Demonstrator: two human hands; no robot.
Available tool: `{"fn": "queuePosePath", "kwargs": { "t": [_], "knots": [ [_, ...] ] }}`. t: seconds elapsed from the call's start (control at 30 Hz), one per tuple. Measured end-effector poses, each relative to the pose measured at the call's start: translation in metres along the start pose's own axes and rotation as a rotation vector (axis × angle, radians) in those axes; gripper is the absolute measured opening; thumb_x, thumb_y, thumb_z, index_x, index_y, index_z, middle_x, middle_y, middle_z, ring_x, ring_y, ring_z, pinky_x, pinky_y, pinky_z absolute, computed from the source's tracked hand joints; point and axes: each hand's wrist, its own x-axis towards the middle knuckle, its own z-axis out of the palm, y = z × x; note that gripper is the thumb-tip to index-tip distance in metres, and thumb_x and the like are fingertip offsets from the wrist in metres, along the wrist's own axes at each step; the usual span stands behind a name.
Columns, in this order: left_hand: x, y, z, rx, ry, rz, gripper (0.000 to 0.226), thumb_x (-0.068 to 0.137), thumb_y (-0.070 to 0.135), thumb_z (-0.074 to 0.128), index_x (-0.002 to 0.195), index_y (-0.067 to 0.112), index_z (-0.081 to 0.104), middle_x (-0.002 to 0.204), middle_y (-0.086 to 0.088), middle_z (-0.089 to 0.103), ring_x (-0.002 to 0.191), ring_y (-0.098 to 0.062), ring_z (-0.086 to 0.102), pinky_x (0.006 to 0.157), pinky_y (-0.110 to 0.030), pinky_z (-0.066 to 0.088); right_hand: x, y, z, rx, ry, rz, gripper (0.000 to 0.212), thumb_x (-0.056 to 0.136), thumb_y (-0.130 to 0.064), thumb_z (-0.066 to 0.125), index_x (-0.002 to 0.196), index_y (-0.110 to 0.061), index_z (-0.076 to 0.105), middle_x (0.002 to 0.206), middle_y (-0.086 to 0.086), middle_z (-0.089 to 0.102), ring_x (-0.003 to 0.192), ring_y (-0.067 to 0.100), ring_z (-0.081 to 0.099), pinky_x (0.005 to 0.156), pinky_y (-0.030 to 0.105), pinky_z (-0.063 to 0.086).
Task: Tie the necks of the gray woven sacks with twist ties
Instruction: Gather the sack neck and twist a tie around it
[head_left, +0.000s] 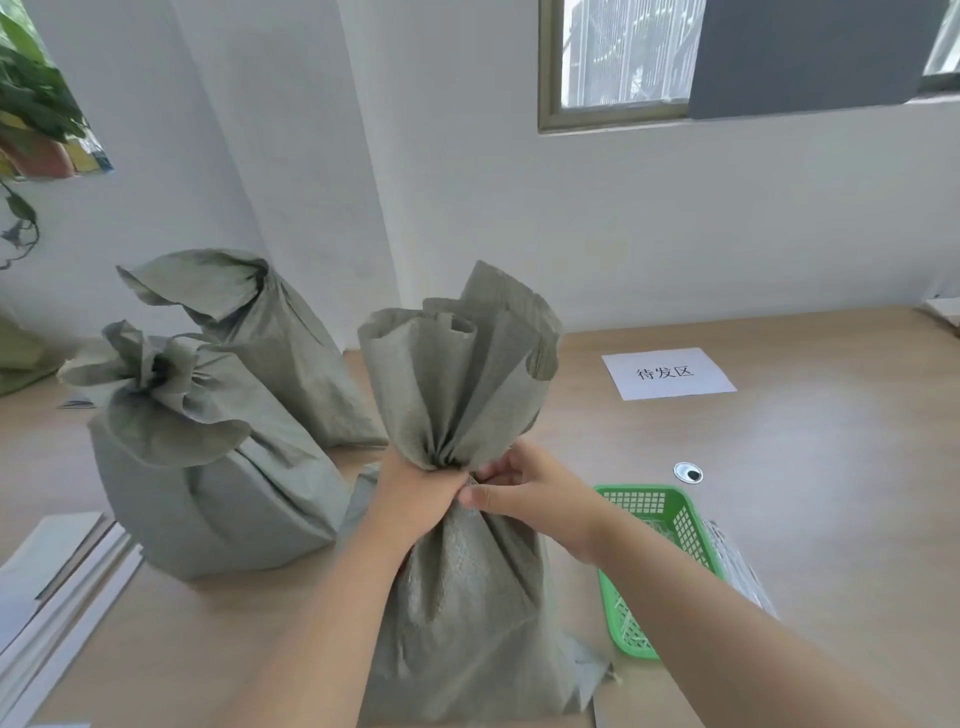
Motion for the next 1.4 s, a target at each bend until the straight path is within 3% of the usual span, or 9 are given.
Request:
{"fn": "queuePosePath", "kwargs": {
  "t": [0.13, 0.33, 0.63, 0.8, 0.93, 1.03, 1.17, 1.3, 1.4],
  "knots": [
    [-0.006, 0.013, -0.002, -0.147, 0.033, -0.055, 0.012, 0.068, -0.014, 0.065, 0.077, -0.007, 0.064, 0.067, -0.013, 0.065, 0.061, -0.006, 0.059, 0.051, -0.014, 0.047, -0.008, -0.01, 0.0, -0.103, -0.122, -0.027, 0.049, 0.073, -0.021, 0.088, 0.113, -0.024, 0.06, 0.1, -0.005, 0.051, 0.076, 0.005, 0.053, 0.07, 0.013, 0.045],
    [-0.012, 0.035, 0.009, -0.389, -0.106, -0.17, 0.02, 0.065, -0.025, 0.055, 0.076, -0.01, 0.063, 0.064, -0.011, 0.062, 0.052, -0.01, 0.061, 0.048, -0.018, 0.049, -0.019, -0.021, -0.012, -0.088, -0.055, -0.01, 0.06, 0.065, -0.029, 0.087, 0.12, -0.019, 0.065, 0.09, -0.003, 0.051, 0.077, 0.009, 0.051, 0.08, 0.026, 0.043],
    [-0.014, 0.043, 0.025, -0.357, -0.218, -0.212, 0.027, 0.063, -0.028, 0.05, 0.064, -0.002, 0.057, 0.053, -0.006, 0.058, 0.046, -0.011, 0.06, 0.042, -0.018, 0.045, -0.035, -0.015, -0.019, -0.112, 0.041, 0.031, 0.046, 0.071, -0.025, 0.083, 0.111, -0.011, 0.065, 0.084, 0.001, 0.052, 0.074, 0.014, 0.049, 0.074, 0.031, 0.038],
    [-0.013, 0.032, 0.029, -0.382, -0.194, -0.228, 0.024, 0.063, -0.027, 0.05, 0.069, -0.005, 0.059, 0.05, -0.003, 0.058, 0.045, -0.011, 0.059, 0.04, -0.016, 0.044, -0.036, -0.009, -0.013, -0.151, 0.08, 0.065, 0.058, 0.06, -0.04, 0.081, 0.112, -0.018, 0.066, 0.083, -0.001, 0.053, 0.072, 0.013, 0.05, 0.074, 0.031, 0.04],
    [-0.01, 0.022, 0.036, -0.425, -0.215, -0.18, 0.029, 0.053, -0.012, 0.062, 0.076, 0.003, 0.07, 0.071, -0.006, 0.072, 0.075, -0.027, 0.07, 0.059, -0.031, 0.055, -0.036, -0.019, -0.017, -0.088, 0.081, 0.043, 0.039, 0.07, -0.023, 0.07, 0.109, -0.019, 0.065, 0.09, -0.001, 0.06, 0.079, 0.012, 0.057, 0.075, 0.024, 0.046],
    [-0.011, 0.016, 0.045, -0.367, -0.199, -0.111, 0.031, 0.066, 0.001, 0.073, 0.094, 0.014, 0.072, 0.087, -0.002, 0.076, 0.085, -0.016, 0.072, 0.067, -0.024, 0.058, -0.034, -0.031, -0.013, 0.067, 0.02, -0.015, 0.034, 0.085, -0.016, 0.072, 0.117, -0.016, 0.063, 0.101, -0.008, 0.073, 0.093, 0.004, 0.069, 0.078, 0.018, 0.053],
    [-0.02, 0.025, 0.058, -0.287, 0.04, 0.17, 0.048, 0.074, 0.009, 0.08, 0.118, 0.012, 0.06, 0.122, 0.0, 0.062, 0.109, -0.013, 0.062, 0.086, -0.014, 0.048, -0.018, -0.037, 0.006, -0.05, 0.168, -0.04, 0.047, 0.07, -0.021, 0.089, 0.112, -0.02, 0.068, 0.103, -0.007, 0.075, 0.096, 0.003, 0.07, 0.084, 0.024, 0.058],
    [-0.029, 0.002, 0.052, -0.128, -0.253, 0.076, 0.059, 0.074, 0.007, 0.081, 0.114, 0.022, 0.04, 0.105, 0.011, 0.061, 0.097, 0.002, 0.062, 0.072, -0.01, 0.049, -0.01, -0.039, 0.016, -0.052, 0.485, -0.118, 0.018, 0.078, -0.01, 0.076, 0.09, 0.0, 0.067, 0.075, 0.005, 0.066, 0.07, 0.013, 0.063, 0.056, 0.021, 0.049],
    [-0.027, -0.011, 0.046, -0.104, -0.296, 0.009, 0.069, 0.067, 0.018, 0.086, 0.12, 0.025, 0.042, 0.104, 0.01, 0.065, 0.093, 0.01, 0.062, 0.071, -0.013, 0.051, -0.008, -0.037, 0.022, 0.067, 0.465, -0.168, 0.018, 0.079, -0.013, 0.078, 0.094, -0.004, 0.071, 0.088, 0.011, 0.076, 0.085, 0.02, 0.073, 0.074, 0.031, 0.059]
  ]
}}
